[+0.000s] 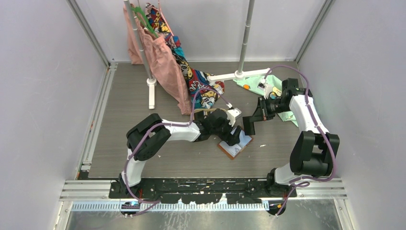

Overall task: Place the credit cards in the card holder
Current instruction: Pick up the credit card from the storage box, then move the card holder to the center of the board.

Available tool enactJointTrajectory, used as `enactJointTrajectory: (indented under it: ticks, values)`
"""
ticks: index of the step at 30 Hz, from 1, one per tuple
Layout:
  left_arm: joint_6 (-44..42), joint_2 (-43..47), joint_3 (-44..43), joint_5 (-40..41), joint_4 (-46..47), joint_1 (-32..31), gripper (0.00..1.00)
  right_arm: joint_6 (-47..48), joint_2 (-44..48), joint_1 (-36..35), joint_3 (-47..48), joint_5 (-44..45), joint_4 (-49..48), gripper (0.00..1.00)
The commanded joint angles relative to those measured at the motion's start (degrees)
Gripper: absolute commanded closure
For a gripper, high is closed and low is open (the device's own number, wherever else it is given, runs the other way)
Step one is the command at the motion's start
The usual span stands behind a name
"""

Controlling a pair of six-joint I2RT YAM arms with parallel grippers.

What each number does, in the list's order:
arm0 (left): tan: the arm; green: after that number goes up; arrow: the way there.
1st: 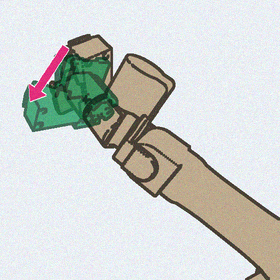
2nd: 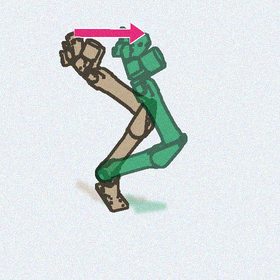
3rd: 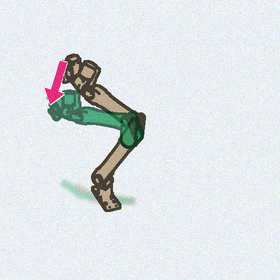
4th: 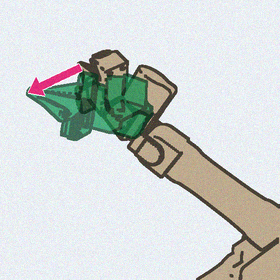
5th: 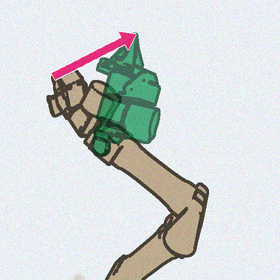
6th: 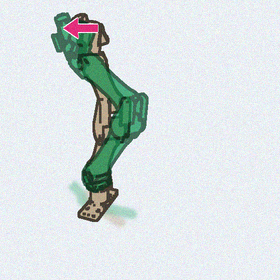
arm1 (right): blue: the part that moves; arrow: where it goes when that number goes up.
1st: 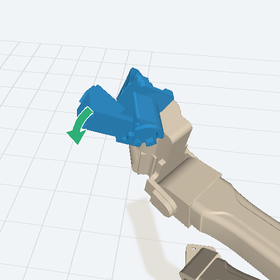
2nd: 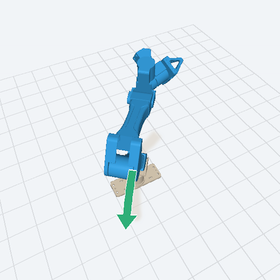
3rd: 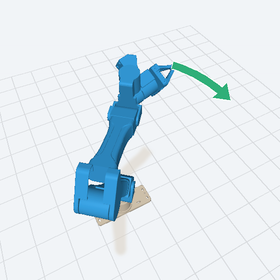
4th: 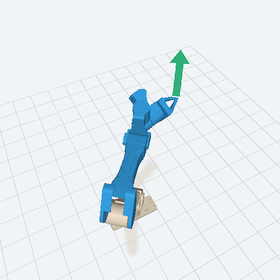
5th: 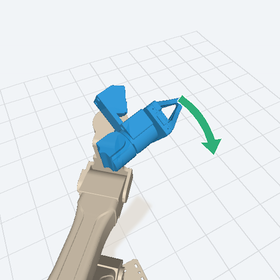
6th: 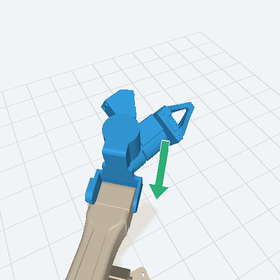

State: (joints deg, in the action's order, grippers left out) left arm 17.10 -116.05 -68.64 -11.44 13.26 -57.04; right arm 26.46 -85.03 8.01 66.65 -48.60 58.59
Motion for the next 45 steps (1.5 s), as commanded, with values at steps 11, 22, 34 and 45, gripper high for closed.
enactJointTrajectory:
  ticks: [11, 22, 34, 45]
  values:
    - [1.6, -3.1, -4.4, -16.0, 5.3, -0.1, 0.24, 4.9, 0.0, 4.2, 1.6, 0.5, 2.5, 0.99]
    - [0.8, 5.6, 1.0, -8.6, 13.1, -0.1, 0.21, 8.1, 0.0, 6.7, 0.3, -5.0, 4.0, 0.99]
    - [-5.6, 28.7, 20.2, 4.8, 16.0, 0.0, 0.20, 13.9, -2.3, 6.7, -2.7, -8.7, 5.1, 0.99]
    - [4.9, 38.3, 34.2, 4.8, 19.5, 0.4, 0.11, 15.7, -5.7, 6.7, -3.5, -9.1, 5.1, 0.99]
